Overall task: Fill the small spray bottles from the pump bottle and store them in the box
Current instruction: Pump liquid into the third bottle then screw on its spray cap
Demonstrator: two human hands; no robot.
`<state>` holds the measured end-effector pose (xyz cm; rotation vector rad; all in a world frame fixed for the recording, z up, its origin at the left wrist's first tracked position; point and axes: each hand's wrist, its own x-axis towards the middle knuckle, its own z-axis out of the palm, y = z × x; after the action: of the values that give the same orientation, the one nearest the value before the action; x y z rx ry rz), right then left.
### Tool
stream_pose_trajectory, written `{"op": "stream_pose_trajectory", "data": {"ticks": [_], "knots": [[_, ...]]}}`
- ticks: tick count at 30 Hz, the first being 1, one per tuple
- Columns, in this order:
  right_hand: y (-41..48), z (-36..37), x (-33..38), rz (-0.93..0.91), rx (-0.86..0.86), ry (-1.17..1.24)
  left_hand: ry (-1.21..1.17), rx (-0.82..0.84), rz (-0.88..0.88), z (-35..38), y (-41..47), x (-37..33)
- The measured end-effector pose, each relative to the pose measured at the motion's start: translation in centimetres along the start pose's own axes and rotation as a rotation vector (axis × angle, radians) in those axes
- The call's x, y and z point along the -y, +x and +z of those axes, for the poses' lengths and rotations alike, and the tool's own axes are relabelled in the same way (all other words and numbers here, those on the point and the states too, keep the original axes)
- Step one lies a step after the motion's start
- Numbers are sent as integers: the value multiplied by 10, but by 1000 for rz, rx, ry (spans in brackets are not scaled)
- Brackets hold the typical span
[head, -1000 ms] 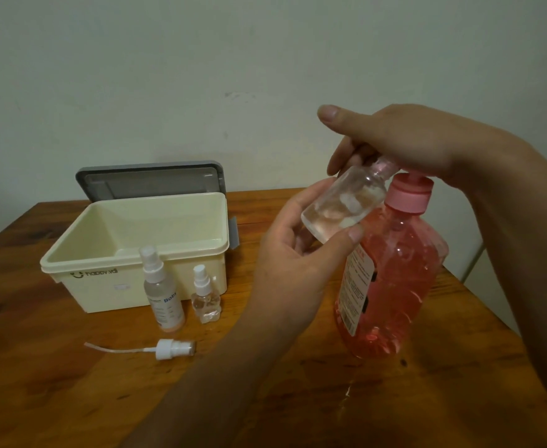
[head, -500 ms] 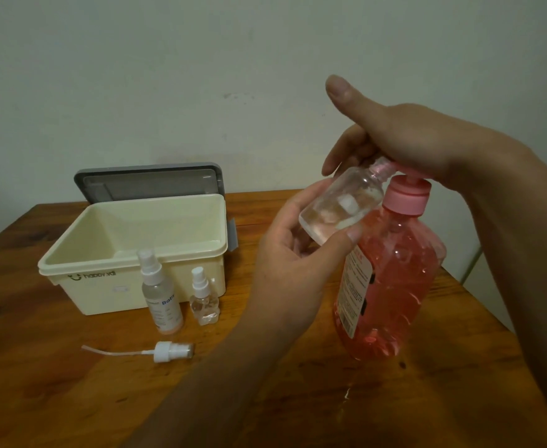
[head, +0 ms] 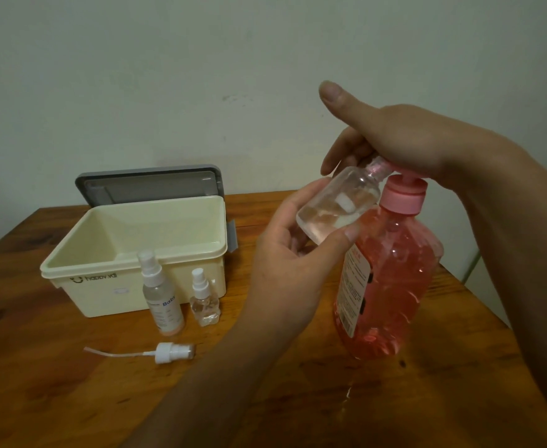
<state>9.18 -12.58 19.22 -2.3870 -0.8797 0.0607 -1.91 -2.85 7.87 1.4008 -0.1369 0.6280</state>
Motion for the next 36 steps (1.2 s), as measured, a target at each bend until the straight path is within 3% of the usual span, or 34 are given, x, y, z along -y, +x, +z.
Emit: {"op": "stream_pose_trajectory", "data": {"ticks": [36], "knots": [[1,-10,4,-21,-24,-5,0,8,-6,1,-1,-4]]}}
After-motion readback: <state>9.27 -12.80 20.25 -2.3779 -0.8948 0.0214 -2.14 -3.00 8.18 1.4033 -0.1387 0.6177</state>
